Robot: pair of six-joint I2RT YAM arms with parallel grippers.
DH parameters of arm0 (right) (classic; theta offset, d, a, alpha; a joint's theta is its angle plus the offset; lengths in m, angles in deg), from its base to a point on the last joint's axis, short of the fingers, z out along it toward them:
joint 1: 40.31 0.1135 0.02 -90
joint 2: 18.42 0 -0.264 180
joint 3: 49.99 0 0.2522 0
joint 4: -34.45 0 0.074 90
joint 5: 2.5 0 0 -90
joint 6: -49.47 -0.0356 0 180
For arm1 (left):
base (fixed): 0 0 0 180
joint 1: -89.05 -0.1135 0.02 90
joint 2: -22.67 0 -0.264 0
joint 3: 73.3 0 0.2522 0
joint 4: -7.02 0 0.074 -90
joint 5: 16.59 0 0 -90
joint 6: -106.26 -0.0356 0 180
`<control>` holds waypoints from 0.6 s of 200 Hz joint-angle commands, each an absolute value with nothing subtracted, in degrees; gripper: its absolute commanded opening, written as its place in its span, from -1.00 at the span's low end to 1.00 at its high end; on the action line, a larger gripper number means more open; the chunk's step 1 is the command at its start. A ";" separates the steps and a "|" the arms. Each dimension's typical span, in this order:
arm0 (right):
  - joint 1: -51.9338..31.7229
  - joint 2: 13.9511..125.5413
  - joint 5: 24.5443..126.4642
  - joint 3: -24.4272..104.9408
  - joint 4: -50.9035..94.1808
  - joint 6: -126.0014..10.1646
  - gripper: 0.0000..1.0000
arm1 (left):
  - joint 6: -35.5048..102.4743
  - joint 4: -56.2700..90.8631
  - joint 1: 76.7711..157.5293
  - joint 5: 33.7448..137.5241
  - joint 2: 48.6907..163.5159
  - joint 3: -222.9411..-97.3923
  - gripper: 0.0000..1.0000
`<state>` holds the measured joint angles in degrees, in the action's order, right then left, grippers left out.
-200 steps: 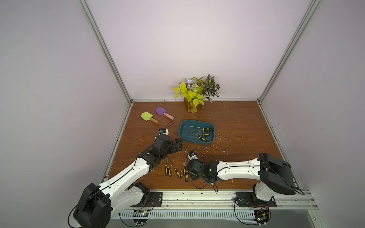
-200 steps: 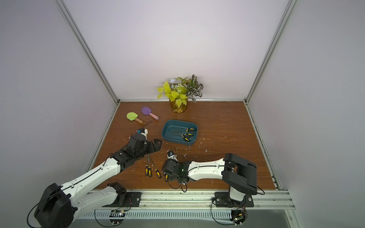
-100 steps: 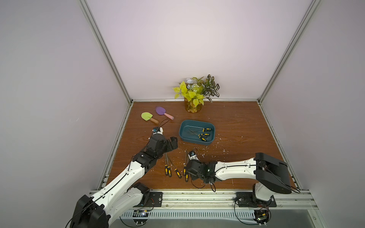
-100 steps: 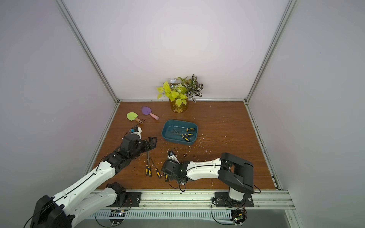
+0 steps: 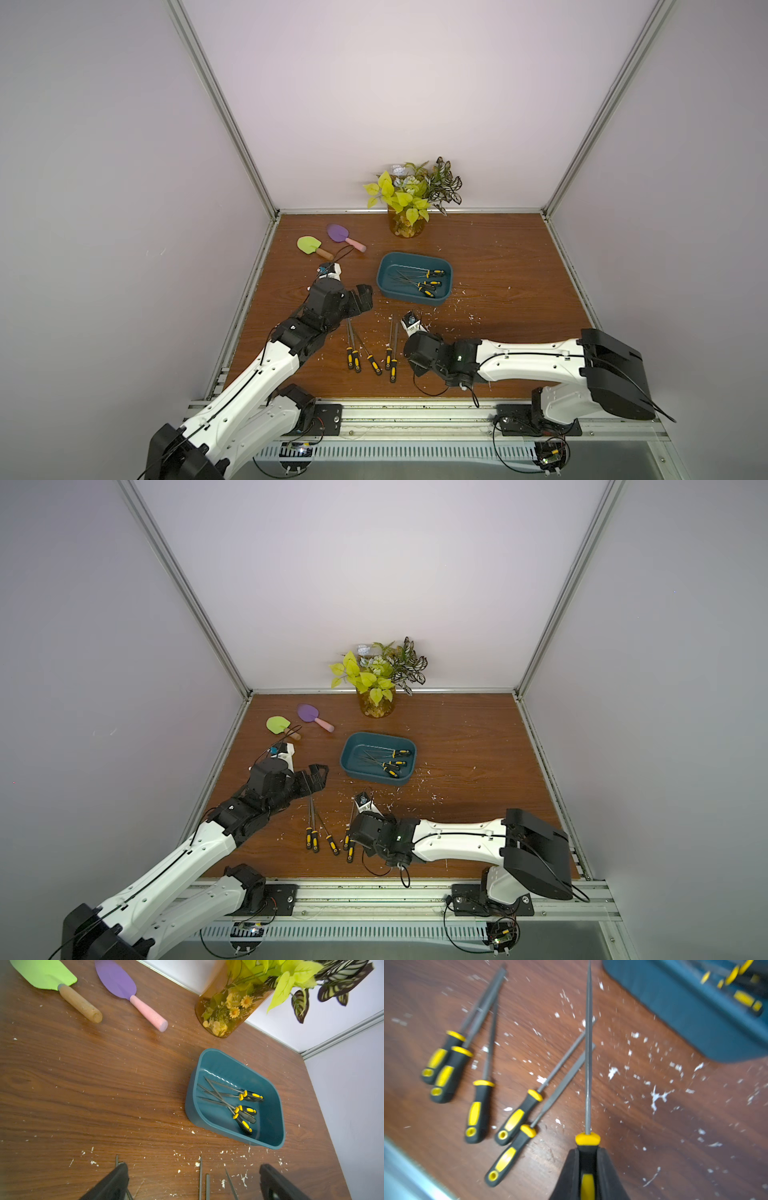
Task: Put the file tool into the storage box
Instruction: Pick up the file tool from the center of the board, then place the file tool in the storage box.
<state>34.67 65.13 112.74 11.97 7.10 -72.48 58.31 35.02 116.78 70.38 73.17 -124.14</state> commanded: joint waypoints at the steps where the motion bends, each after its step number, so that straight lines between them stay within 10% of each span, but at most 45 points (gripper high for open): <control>1: 34.03 61.18 114.41 14.65 7.48 -63.41 -0.79 | 57.40 37.06 116.34 70.68 72.08 -126.34 1.00; 120: 6.30 64.65 90.50 23.51 16.10 -28.11 -0.86 | 56.14 32.81 116.37 74.95 76.81 -130.59 1.00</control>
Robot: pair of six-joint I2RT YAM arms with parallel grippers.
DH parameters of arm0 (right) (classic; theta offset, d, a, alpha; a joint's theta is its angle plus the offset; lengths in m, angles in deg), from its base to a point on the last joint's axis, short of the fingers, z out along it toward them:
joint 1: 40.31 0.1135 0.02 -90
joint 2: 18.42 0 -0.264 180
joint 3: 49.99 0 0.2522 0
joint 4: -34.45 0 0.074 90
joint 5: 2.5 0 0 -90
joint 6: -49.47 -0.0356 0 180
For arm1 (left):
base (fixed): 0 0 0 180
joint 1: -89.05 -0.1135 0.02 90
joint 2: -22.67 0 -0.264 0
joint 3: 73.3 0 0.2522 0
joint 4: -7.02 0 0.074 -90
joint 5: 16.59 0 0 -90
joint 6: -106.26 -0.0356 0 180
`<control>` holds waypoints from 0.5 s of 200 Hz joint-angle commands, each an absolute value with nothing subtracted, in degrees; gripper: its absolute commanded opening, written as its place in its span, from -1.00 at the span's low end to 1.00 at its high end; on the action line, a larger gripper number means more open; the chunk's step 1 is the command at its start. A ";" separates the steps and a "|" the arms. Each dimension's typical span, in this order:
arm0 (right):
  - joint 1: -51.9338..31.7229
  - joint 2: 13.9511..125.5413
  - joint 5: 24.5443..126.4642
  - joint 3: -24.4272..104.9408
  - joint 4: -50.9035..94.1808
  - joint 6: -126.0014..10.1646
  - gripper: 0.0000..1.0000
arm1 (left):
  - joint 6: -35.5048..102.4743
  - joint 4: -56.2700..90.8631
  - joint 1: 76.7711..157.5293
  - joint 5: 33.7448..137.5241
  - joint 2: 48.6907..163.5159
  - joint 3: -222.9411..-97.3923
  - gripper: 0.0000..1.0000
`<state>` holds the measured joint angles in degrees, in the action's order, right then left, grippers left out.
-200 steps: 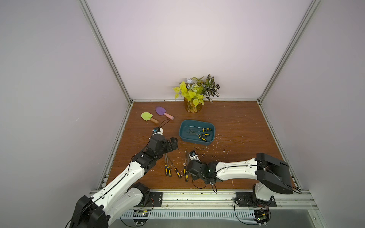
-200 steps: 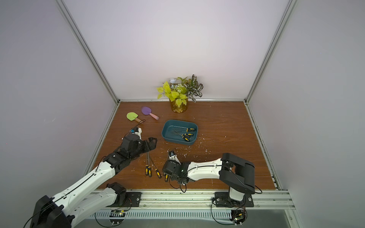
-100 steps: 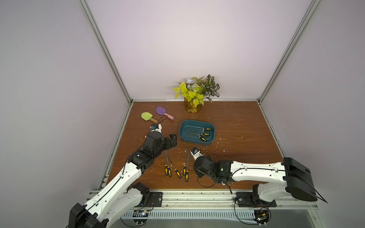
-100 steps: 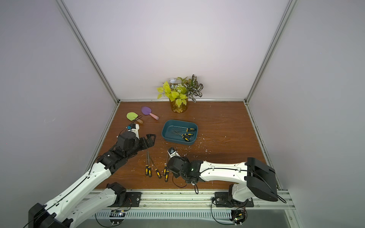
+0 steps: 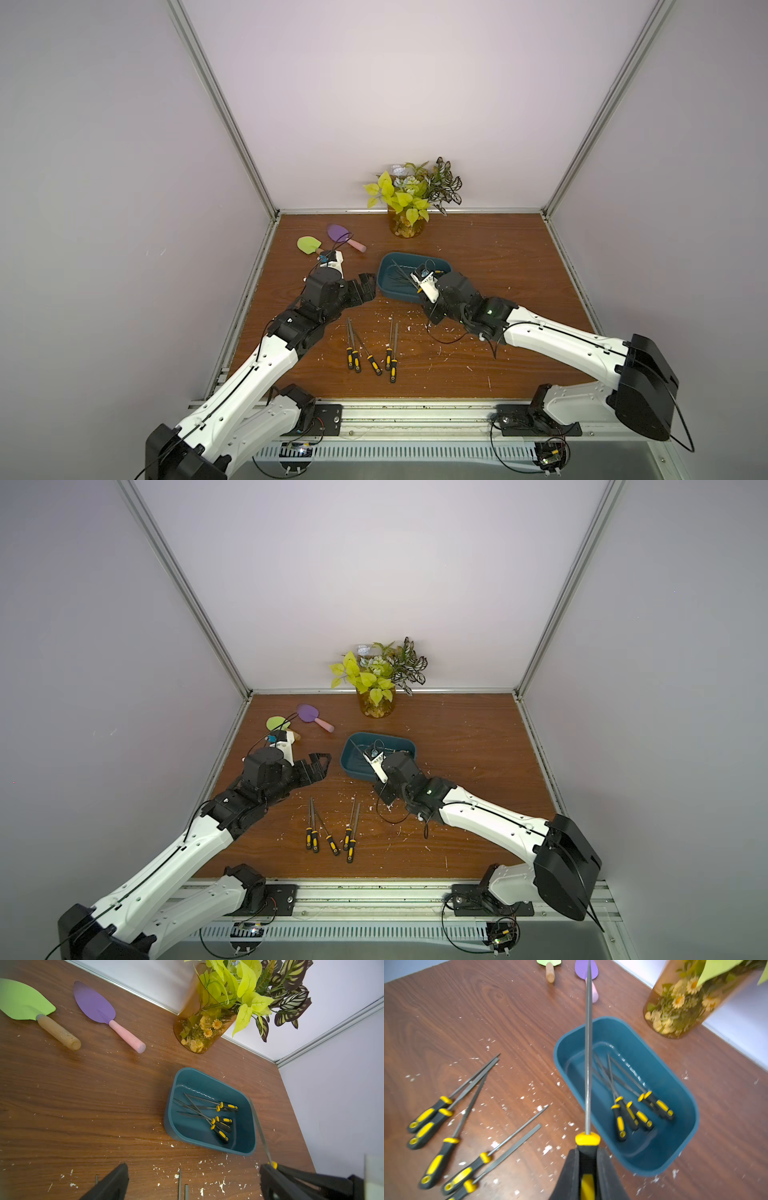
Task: Put the file tool into the storage box
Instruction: Place the file tool in the storage box.
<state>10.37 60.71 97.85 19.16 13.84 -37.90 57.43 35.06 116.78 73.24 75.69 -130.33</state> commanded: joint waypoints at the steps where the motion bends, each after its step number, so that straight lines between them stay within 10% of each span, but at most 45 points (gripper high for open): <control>1: 5.94 64.77 90.19 23.65 16.02 -27.90 -0.86 | 56.11 32.77 116.38 75.01 76.90 -130.63 1.00; 100: -3.83 82.33 79.11 29.77 14.83 -13.93 -0.82 | 55.55 29.31 116.36 75.41 78.66 -128.22 1.00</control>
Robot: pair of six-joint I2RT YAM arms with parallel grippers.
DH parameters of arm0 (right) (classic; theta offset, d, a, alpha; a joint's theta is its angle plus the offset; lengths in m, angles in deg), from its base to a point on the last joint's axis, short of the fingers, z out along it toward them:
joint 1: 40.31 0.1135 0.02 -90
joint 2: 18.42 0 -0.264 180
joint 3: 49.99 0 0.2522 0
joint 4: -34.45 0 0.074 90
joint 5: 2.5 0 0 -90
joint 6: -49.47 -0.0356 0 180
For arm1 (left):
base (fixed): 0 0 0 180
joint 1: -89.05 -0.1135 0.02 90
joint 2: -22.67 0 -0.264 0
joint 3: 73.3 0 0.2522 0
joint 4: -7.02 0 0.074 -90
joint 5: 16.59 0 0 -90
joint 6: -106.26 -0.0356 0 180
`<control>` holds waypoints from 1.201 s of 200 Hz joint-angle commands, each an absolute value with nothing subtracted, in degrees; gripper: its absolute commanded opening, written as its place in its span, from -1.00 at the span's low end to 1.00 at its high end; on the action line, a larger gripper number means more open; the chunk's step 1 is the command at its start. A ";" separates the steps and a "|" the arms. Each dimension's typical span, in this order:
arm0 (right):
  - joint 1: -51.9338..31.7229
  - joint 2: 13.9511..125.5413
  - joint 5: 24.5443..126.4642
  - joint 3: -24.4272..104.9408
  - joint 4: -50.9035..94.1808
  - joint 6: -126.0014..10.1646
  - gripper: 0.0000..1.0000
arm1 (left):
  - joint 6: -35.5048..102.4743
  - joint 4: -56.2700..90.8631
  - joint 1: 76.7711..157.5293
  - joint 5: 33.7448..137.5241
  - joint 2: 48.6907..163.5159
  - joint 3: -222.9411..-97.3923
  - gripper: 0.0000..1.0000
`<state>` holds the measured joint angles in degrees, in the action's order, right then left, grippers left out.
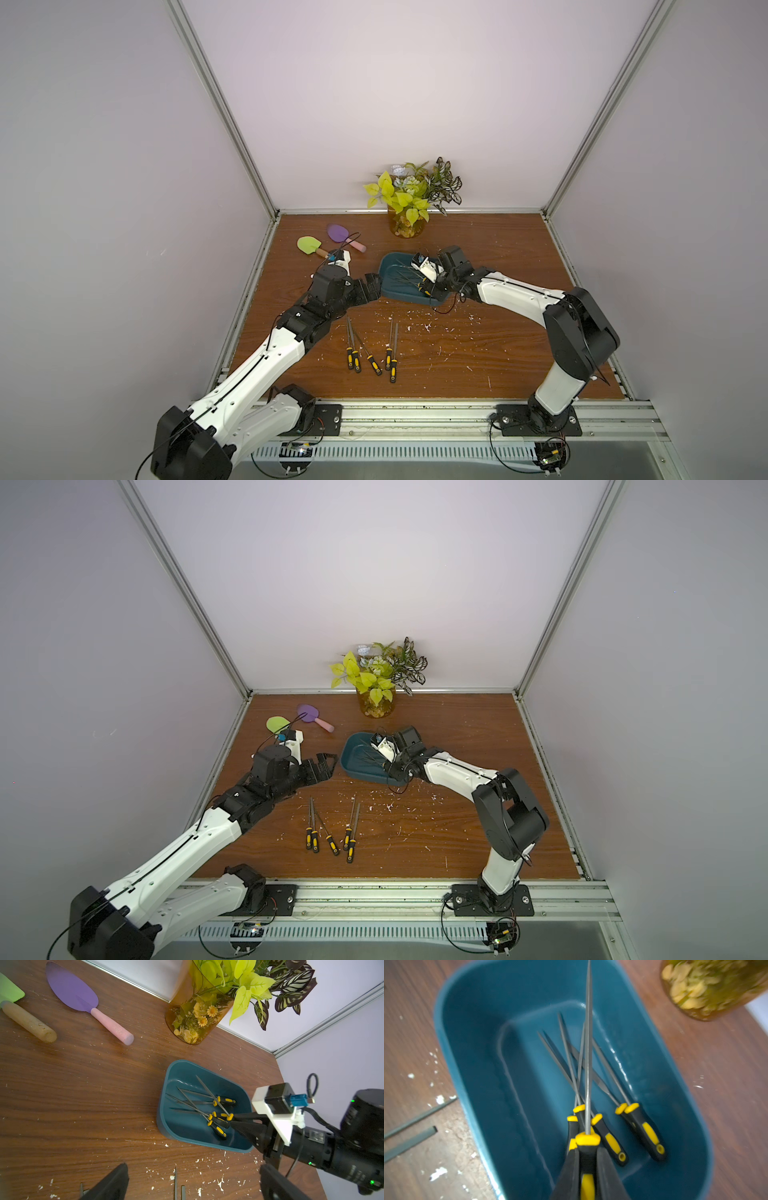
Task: Put the file tool into the storage box
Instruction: Place the file tool in the storage box, then pick up the file tool from the center of the board.
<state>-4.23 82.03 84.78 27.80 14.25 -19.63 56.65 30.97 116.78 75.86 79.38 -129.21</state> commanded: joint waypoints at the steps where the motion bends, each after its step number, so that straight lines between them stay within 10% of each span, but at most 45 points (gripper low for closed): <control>1: -3.83 82.36 79.13 29.69 14.90 -13.87 -0.82 | 55.60 29.26 116.37 75.37 78.70 -128.21 1.00; 25: -3.80 83.11 80.92 28.38 16.42 -13.01 -0.77 | 55.47 28.69 116.34 75.35 79.17 -127.67 1.00; 77: -3.83 82.01 90.14 26.88 19.39 -15.54 -0.03 | 55.99 27.73 116.35 75.97 80.42 -127.54 1.00; 171: -1.77 77.29 78.23 32.30 17.00 -38.29 -0.08 | 57.47 27.19 116.37 74.88 79.01 -122.94 1.00; 240: 12.12 57.68 101.54 13.28 22.54 -58.23 -0.02 | 60.24 25.38 116.72 75.87 75.17 -113.09 1.00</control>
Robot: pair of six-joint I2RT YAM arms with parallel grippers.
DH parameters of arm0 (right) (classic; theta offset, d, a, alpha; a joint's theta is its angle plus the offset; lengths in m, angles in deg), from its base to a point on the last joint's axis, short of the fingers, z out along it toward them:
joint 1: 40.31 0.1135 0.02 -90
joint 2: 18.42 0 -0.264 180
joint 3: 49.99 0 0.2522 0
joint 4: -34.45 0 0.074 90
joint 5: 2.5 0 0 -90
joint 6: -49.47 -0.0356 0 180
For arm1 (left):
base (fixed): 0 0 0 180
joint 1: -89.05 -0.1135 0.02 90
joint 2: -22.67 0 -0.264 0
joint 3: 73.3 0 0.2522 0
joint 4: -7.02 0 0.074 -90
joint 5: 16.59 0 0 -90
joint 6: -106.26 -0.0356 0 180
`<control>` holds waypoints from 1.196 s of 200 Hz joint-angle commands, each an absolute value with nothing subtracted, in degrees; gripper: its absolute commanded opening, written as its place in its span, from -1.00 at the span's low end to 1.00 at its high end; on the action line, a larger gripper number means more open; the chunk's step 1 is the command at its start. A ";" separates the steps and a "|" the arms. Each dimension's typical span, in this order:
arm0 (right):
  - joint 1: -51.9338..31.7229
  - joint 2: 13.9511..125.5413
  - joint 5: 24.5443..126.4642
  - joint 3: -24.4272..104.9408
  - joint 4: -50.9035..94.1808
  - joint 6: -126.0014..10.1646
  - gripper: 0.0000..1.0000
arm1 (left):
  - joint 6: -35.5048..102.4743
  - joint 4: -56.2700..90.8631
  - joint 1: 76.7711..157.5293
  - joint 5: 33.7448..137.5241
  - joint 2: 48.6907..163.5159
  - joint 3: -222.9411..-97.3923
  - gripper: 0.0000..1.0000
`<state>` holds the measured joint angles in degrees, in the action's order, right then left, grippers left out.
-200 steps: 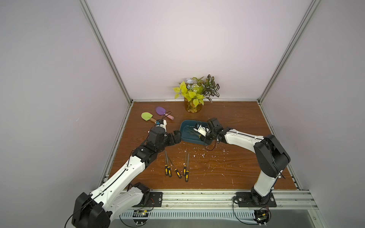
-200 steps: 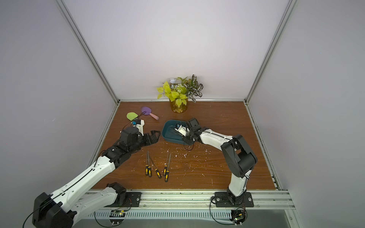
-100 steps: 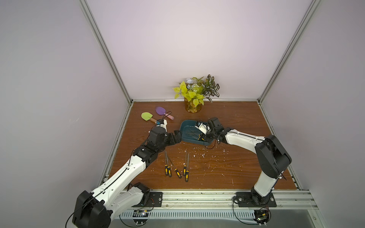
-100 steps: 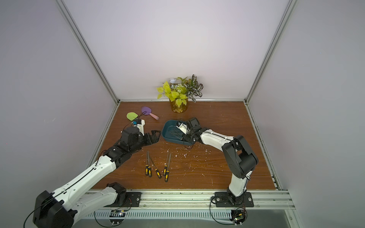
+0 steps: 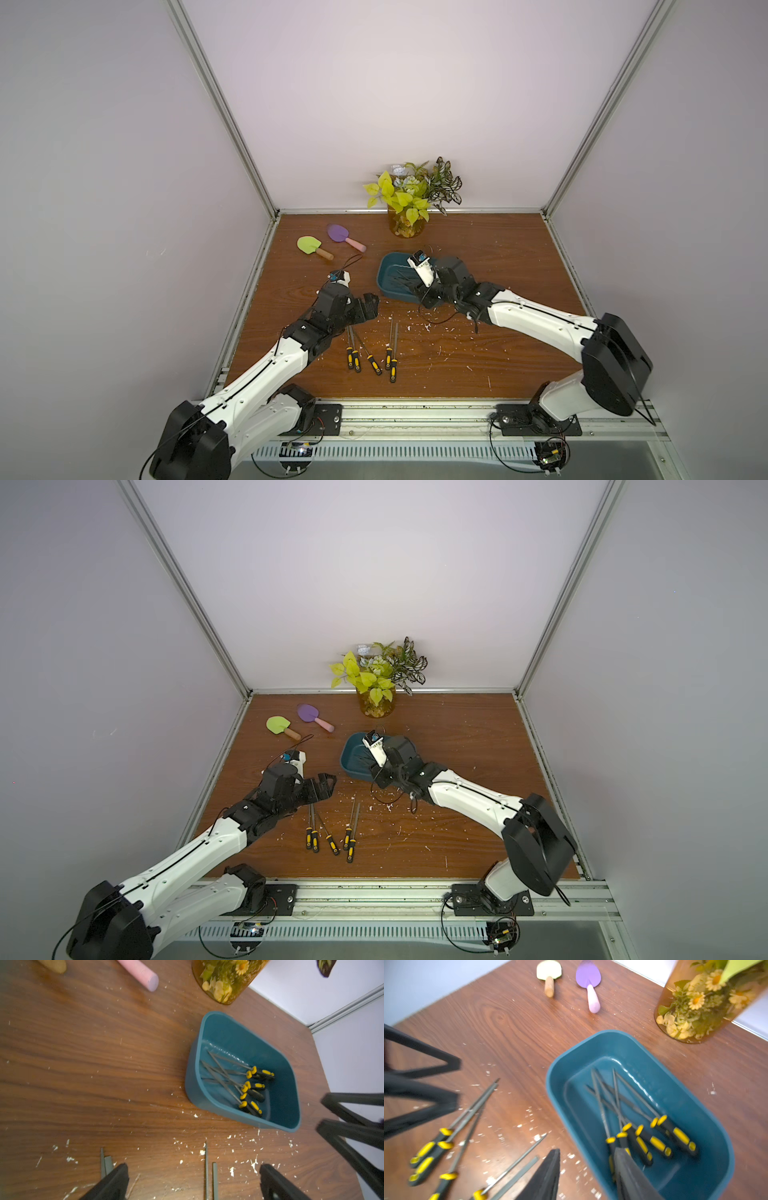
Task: Put the file tool into the storage box
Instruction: Pick up the file tool from the center of the board.
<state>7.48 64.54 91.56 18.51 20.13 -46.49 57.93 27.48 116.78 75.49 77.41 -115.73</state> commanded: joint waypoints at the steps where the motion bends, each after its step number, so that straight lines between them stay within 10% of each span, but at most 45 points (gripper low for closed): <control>1: 12.45 57.38 101.95 13.00 22.54 -58.43 -0.01 | 60.31 25.28 116.82 75.91 75.11 -113.04 1.00; 113: 35.55 61.11 108.06 3.28 23.24 -87.40 0.02 | 67.89 20.33 123.97 71.63 76.14 -108.77 1.00; 239: 38.46 76.48 108.38 13.96 16.04 -86.68 0.04 | 66.82 24.31 123.94 68.07 70.93 -108.38 1.00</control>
<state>38.06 75.21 106.81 12.02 18.27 -86.42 67.14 23.81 123.51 68.54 70.68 -108.73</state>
